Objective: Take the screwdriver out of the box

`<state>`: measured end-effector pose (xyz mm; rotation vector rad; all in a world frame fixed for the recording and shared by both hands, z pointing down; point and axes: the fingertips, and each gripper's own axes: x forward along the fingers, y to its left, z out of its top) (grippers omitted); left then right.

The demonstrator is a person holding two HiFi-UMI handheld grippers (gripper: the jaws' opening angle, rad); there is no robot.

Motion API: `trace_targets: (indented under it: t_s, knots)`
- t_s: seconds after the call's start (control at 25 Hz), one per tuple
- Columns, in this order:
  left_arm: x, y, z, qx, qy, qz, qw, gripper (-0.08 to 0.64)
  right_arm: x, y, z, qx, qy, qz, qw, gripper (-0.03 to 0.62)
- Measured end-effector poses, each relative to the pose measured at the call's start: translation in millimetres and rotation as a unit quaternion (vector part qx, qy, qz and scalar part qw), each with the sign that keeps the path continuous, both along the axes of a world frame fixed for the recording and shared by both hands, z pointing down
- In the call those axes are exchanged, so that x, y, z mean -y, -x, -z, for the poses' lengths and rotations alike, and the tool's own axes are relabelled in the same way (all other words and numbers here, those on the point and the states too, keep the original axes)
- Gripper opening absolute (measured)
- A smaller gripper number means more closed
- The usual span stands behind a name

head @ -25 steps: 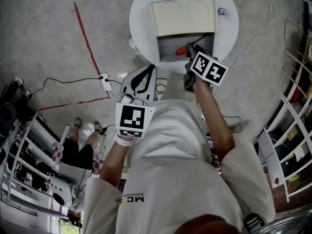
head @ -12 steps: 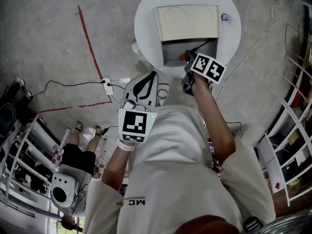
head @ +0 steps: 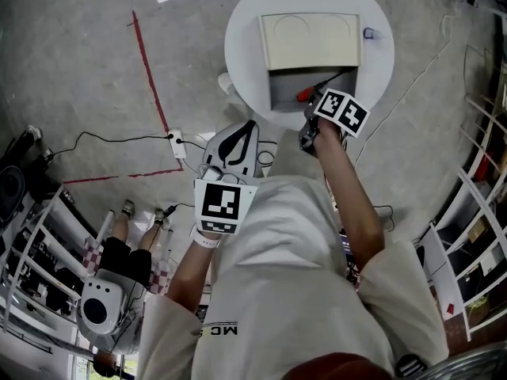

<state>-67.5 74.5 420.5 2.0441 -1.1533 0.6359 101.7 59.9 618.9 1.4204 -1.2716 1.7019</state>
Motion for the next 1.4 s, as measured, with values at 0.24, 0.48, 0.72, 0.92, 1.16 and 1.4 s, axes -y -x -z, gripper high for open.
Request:
trace_targets:
  t_s: [0.24,0.48,0.72,0.92,1.16,1.4]
  knots:
    - [2.4,2.6,1.9,-0.001,-0.004,0.005,1.0,0.011,4.0,2.9,-2.0,0.018,0.002,-0.02,1.0,0.07]
    - [0.6,4.3,0.4,-0.001,-0.003,0.01,0.9999,0.011,12.3,13.1,4.6,0.053,-0.011,-0.049,0.997,0.196]
    - [3.0,8.3,-0.1,0.001,-0.003,0.014,0.9999,0.011,12.9,11.4,-4.6,0.02,0.008,-0.038,0.999,0.181]
    - [1.5,9.4,-1.0,-0.001,0.002,0.013,0.9999,0.011,8.4,8.1,-6.0,-0.008,0.02,-0.041,0.999,0.069]
    - [1.6,10.1,-0.1,0.004,0.004,0.016,0.9999,0.011,11.9,10.2,-5.3,0.001,0.015,-0.046,0.999,0.069]
    - [0.9,8.8,0.1,0.005,0.008,0.018,0.9998,0.011,10.0,2.1,4.4,0.006,0.003,-0.067,0.998,0.074]
